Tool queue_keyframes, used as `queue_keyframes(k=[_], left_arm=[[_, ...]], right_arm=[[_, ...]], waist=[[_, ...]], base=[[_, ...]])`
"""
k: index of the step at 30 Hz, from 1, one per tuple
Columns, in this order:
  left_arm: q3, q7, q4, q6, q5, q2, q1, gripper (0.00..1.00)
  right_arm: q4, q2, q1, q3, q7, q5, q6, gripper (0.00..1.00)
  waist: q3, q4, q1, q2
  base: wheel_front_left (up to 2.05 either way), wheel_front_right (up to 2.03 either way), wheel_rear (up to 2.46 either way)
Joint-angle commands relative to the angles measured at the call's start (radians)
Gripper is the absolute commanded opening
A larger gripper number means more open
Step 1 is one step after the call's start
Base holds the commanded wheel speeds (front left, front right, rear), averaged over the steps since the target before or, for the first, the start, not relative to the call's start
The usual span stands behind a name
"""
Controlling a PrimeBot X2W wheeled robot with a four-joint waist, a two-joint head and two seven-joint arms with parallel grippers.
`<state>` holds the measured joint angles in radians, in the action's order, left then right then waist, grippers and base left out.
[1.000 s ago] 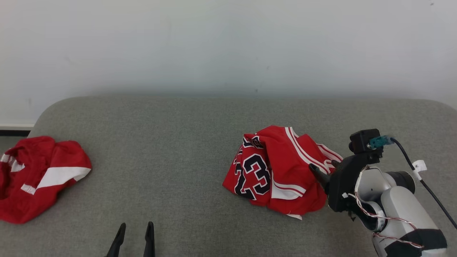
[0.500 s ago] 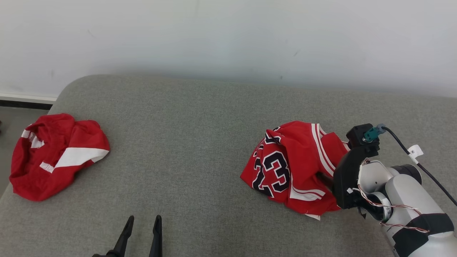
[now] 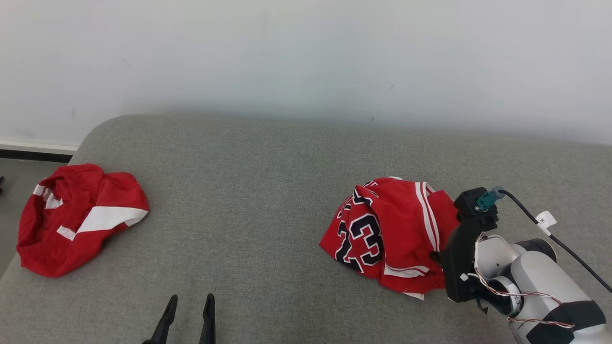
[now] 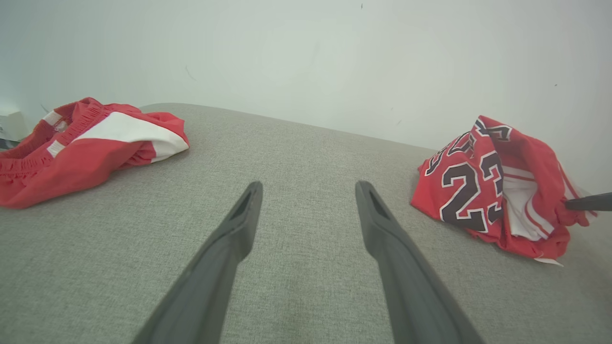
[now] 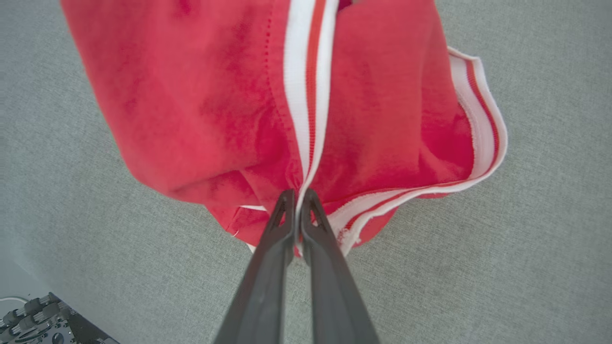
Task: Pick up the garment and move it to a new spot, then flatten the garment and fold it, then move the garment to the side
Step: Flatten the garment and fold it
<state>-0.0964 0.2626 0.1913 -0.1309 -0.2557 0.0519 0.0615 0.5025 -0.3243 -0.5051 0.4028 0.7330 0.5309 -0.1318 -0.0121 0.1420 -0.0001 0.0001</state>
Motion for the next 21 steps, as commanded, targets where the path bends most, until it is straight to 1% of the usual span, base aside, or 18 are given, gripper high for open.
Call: queue_keyframes(k=[1, 5, 10, 12, 15, 16, 17, 18, 21], left_arm=[[0.001, 0.003, 0.001, 0.001, -0.008, -0.001, 0.013, 1.0], [0.001, 0.003, 0.003, 0.001, -0.007, -0.001, 0.013, 1.0], [0.021, 0.003, -0.006, 0.001, -0.005, 0.0, 0.015, 1.0], [0.034, 0.003, -0.012, 0.001, -0.007, -0.001, 0.016, 1.0], [0.045, 0.003, -0.02, 0.001, -0.008, -0.001, 0.019, 1.0], [0.045, 0.003, -0.02, 0.001, -0.008, -0.001, 0.019, 1.0], [0.048, 0.003, -0.023, 0.001, -0.008, -0.001, 0.019, 1.0], [0.047, 0.003, -0.027, 0.001, -0.012, -0.001, 0.014, 1.0], [0.046, 0.003, -0.025, 0.001, -0.017, -0.001, 0.004, 1.0]], right_arm=[[-0.006, -0.002, 0.012, 0.01, -0.007, 0.012, 0.002, 0.0], [-0.035, 0.014, -0.013, 0.028, -0.037, 0.055, 0.002, 0.0], [-0.115, 0.07, -0.071, 0.027, -0.094, 0.177, 0.002, 0.0], [-0.143, 0.091, -0.11, 0.034, -0.121, 0.205, 0.002, 0.0], [-0.166, 0.144, -0.179, 0.038, -0.157, 0.259, 0.002, 0.0], [-0.166, 0.144, -0.179, 0.038, -0.157, 0.259, 0.002, 0.0], [-0.172, 0.158, -0.209, 0.046, -0.165, 0.27, 0.002, 0.0], [-0.181, 0.167, -0.275, 0.058, -0.192, 0.271, 0.002, 0.0], [-0.18, 0.211, -0.362, 0.057, -0.252, 0.299, 0.002, 0.0]], waist=[[-0.003, 0.0, 0.0001, -0.0001], [-0.007, 0.003, 0.0001, -0.0001], [-0.009, -0.002, 0.0001, -0.0001], [-0.006, -0.007, 0.0001, -0.0001], [-0.003, -0.013, 0.0001, -0.0001], [-0.003, -0.013, 0.0001, -0.0001], [0.0, -0.016, 0.0001, -0.0001], [0.007, -0.021, 0.0001, -0.0001], [0.013, -0.023, 0.0001, -0.0001]], base=[[0.0, 0.0, 0.0], [0.0, 0.0, 0.0], [0.0, 0.0, 0.0], [0.0, 0.0, 0.0], [0.0, 0.0, 0.0], [0.0, 0.0, 0.0], [0.0, 0.0, 0.0], [0.0, 0.0, 0.0], [0.0, 0.0, 0.0]])
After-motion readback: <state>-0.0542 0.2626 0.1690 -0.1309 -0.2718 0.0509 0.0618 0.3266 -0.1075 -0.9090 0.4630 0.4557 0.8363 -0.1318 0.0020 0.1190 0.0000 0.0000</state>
